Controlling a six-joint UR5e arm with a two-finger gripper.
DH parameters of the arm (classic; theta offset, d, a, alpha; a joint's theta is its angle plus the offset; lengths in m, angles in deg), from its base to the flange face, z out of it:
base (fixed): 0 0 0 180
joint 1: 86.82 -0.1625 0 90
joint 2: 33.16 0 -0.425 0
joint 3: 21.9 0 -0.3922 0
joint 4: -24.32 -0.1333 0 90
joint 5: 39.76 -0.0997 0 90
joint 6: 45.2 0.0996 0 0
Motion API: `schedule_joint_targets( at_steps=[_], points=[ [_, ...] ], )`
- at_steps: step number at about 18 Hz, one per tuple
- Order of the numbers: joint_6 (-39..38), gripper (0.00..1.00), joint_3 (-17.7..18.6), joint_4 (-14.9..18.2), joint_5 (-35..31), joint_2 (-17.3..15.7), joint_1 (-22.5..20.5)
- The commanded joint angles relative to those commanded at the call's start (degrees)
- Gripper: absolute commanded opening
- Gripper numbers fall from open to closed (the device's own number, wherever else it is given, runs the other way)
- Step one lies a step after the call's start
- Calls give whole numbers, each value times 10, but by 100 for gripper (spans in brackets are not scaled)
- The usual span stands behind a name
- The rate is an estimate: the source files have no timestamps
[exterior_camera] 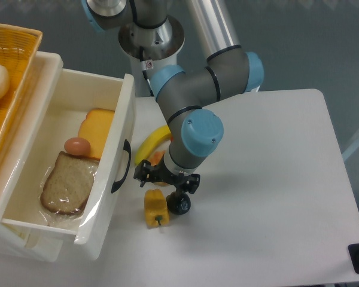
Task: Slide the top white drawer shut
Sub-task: 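Press the gripper against the drawer front near its black handle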
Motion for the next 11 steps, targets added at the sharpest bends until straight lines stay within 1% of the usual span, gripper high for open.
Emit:
schedule_joint_targets(
  at_steps=[11],
  points=[
    [1, 100, -3, 2, 4, -4, 12]
  ],
)
